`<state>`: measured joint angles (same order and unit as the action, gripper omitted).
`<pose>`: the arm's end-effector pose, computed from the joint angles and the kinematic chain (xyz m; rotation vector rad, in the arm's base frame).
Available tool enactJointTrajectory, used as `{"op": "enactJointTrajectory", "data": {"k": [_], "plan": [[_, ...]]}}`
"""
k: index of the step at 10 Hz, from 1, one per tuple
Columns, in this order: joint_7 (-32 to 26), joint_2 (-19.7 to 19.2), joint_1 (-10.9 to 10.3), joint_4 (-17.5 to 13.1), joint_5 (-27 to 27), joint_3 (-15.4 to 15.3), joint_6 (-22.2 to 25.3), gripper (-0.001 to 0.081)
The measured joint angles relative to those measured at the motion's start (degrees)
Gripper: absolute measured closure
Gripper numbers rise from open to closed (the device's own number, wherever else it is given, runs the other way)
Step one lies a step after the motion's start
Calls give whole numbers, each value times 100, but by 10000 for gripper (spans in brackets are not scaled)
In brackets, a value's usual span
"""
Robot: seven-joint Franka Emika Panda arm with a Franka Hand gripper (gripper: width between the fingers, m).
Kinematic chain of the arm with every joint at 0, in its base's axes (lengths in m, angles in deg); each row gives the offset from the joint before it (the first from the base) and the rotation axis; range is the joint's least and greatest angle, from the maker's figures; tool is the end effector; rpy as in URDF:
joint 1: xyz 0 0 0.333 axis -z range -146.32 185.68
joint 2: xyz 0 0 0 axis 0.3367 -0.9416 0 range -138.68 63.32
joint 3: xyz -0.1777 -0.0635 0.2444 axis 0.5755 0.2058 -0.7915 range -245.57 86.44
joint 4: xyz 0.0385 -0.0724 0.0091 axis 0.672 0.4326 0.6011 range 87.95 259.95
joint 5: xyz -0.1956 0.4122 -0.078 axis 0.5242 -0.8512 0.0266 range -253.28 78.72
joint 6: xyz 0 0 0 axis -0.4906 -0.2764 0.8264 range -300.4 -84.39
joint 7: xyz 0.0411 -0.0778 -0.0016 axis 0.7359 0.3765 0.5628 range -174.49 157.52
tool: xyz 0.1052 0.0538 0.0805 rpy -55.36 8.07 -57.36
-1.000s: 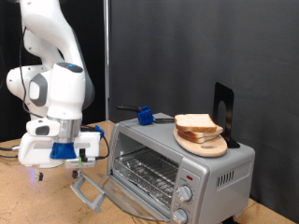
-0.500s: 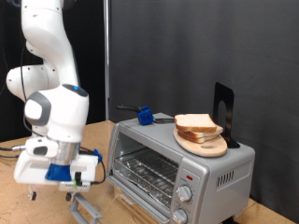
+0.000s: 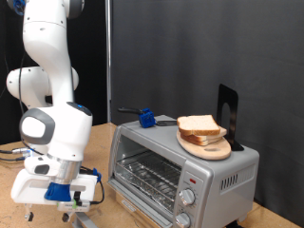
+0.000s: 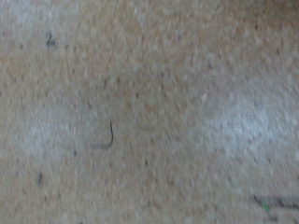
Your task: Make a piece of toast with the oven
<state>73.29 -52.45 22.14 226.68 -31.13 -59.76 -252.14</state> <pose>0.4739 -0.1634 0.0896 2.5927 -1.1777 0.4156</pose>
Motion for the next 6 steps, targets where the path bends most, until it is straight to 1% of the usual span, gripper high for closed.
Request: {"op": "enactJointTrajectory", "data": {"k": [1, 2, 3, 4, 6], "plan": [[-366, 49, 109, -5, -193, -32, -144, 124], [-1087, 172, 296, 12, -801, -200, -142, 124], [-1978, 344, 541, 51, -1633, -471, -97, 124], [-2881, 547, 771, 101, -2507, -754, 44, 124], [-4491, 1022, 1055, 232, -4134, -1210, 444, 124]]}}
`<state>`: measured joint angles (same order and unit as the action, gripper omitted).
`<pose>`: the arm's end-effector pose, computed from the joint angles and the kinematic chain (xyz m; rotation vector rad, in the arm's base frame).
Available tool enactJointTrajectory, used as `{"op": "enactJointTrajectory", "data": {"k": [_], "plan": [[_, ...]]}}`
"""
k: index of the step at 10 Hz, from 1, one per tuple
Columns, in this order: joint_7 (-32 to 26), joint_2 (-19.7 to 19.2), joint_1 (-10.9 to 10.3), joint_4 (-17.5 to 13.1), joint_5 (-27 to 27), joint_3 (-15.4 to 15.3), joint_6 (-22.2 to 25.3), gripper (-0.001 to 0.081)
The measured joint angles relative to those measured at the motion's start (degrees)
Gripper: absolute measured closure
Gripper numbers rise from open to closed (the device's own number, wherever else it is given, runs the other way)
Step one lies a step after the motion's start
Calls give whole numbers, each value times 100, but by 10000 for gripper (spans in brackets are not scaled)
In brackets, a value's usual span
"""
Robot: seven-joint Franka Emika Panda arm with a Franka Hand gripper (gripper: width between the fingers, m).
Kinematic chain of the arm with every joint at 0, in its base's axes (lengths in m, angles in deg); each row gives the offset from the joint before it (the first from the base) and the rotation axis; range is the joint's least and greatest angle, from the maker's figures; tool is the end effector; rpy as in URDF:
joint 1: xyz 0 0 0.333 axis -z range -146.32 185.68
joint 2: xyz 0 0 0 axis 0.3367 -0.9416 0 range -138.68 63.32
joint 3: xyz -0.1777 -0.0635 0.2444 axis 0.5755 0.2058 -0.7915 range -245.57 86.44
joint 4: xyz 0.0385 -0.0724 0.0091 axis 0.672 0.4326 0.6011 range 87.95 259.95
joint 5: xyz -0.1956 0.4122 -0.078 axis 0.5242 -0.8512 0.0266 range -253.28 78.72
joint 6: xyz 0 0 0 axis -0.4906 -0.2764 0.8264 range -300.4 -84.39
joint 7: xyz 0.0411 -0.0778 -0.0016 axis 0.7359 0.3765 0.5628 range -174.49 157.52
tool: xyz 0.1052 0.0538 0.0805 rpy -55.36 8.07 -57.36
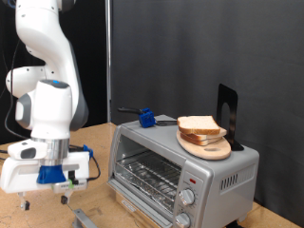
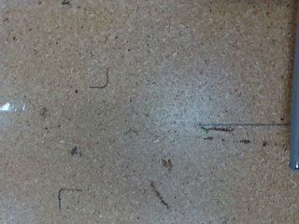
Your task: Make a piece of toast with the oven
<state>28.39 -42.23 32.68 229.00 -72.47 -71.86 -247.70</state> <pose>0.4938 -0.1773 0.1624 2.8173 -1.1347 0.3562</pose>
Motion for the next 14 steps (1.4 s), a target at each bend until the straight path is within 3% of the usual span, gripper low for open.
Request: {"op": "enactJointTrajectory", "data": {"k": [1, 2, 4, 5, 7, 10, 12, 14], "plan": [[310, -29, -7, 3, 330, 44, -23, 124], [-93, -12, 8, 13, -156, -3, 58, 124], [-2300, 373, 48, -45, -2350, -102, 953, 124], [-3114, 627, 57, -86, -3134, -62, 1450, 124], [-3945, 1066, 55, -176, -4378, 84, 2208, 124], [-3784, 1607, 55, -361, -5220, 189, 3081, 124], [-3315, 1895, 46, -496, -5297, 159, 3420, 124], [-2634, 2147, 44, -626, -5268, 17, 3471, 124]]}}
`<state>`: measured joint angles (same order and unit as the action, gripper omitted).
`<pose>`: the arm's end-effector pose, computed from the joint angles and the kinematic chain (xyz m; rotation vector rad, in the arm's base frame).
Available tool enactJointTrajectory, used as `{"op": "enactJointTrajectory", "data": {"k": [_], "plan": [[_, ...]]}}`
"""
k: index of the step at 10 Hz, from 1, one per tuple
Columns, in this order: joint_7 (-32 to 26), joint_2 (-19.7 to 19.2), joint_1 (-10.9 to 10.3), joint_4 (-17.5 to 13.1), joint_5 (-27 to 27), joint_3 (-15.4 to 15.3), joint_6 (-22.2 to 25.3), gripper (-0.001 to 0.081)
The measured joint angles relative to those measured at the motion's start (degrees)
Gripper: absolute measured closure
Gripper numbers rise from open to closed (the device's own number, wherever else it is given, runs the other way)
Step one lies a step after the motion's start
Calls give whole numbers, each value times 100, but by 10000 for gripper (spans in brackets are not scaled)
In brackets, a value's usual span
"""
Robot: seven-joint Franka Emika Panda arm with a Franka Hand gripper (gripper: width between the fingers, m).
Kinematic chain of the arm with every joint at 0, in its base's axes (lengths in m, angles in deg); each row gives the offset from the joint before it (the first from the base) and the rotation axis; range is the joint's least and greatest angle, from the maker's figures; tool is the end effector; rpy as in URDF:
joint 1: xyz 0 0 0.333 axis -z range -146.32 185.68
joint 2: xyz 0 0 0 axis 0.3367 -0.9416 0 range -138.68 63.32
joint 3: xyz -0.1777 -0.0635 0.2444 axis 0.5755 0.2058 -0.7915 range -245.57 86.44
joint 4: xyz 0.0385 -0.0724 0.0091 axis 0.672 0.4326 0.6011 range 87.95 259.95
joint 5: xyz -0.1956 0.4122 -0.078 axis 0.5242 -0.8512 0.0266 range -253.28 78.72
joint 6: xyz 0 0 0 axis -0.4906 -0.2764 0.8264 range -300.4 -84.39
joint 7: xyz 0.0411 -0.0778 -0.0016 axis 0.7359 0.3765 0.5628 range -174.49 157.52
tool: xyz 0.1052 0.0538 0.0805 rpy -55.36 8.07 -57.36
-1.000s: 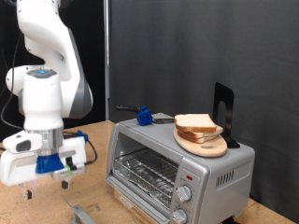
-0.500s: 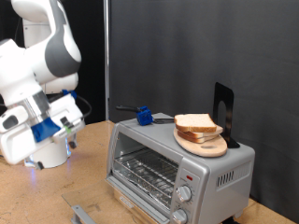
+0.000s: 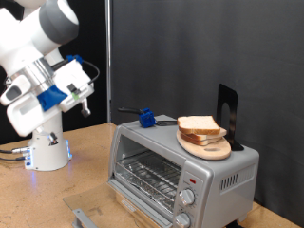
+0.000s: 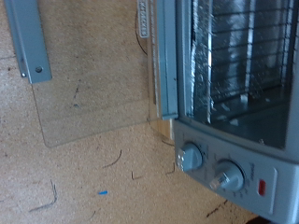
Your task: Make a piece of toast with the oven
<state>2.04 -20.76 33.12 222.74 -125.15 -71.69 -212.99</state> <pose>0.5058 -0.1557 0.3591 -2.2880 1.1639 -0.1823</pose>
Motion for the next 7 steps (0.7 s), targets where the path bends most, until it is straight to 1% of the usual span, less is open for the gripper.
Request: {"op": "enactJointTrajectory", "data": {"k": [1, 2, 3, 4, 5, 6, 7], "plan": [[323, 90, 13, -17, 48, -88, 0, 124], [241, 82, 13, -4, 46, -81, 0, 124], [42, 81, -10, -33, -22, -74, 182, 124], [-333, 96, -79, -141, -150, -73, 537, 124], [-736, 142, -197, -241, -453, -78, 716, 124], [-1108, 220, -319, -308, -599, -92, 899, 124], [-1592, 310, -433, -382, -593, -107, 1174, 124]]}}
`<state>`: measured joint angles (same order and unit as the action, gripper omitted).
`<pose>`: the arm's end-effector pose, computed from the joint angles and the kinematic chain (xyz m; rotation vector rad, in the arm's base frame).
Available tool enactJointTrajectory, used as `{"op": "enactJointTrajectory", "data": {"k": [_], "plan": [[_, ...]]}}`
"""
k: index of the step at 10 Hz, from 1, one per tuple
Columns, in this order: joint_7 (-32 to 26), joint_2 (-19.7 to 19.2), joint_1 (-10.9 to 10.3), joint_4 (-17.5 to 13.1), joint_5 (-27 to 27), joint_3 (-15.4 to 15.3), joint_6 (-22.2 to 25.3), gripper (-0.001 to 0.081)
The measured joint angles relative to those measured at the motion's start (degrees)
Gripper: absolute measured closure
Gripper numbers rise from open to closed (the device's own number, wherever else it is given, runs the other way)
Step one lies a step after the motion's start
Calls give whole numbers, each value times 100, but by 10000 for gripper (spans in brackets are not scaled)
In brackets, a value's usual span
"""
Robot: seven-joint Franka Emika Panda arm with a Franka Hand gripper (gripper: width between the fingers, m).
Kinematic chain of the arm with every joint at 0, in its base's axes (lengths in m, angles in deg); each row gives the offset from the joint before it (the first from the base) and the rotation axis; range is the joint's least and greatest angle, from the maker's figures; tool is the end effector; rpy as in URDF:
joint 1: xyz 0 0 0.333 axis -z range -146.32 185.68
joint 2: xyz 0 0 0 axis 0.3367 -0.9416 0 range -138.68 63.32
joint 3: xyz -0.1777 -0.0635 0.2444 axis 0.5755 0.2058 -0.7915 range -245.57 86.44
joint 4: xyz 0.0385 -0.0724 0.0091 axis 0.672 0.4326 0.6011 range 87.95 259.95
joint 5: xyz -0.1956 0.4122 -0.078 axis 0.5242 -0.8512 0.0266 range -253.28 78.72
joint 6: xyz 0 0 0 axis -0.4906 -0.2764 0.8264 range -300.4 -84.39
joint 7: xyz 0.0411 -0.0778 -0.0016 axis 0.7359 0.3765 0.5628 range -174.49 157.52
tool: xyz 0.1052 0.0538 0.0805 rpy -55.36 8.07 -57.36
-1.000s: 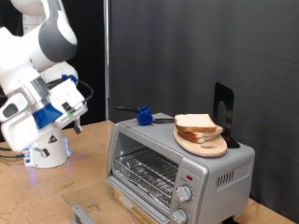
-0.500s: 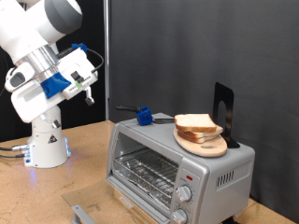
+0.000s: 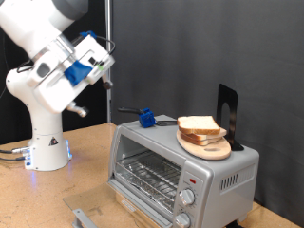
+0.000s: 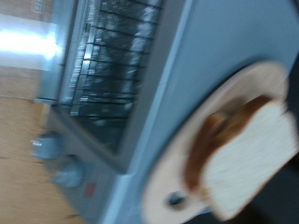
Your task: Make a piece of toast with the oven
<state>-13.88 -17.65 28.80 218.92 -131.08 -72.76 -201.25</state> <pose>0.5175 -0.0822 0.4165 -2.3401 0.6248 -0.1749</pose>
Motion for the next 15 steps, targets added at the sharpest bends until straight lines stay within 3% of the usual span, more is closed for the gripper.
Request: {"op": "enactJointTrajectory", "data": {"k": [3, 5, 7, 9, 12, 15], "plan": [[-1232, 308, -251, -80, 416, -163, 249, 124], [-1042, 266, -233, -99, 355, -151, 430, 124], [-1669, 284, -382, -240, 382, -215, 675, 124], [-2019, 417, -543, -322, 593, -489, 643, 124], [-2076, 809, -637, -300, 846, -965, 623, 124], [-2461, 1449, -721, -48, 866, -1077, 850, 124]]}}
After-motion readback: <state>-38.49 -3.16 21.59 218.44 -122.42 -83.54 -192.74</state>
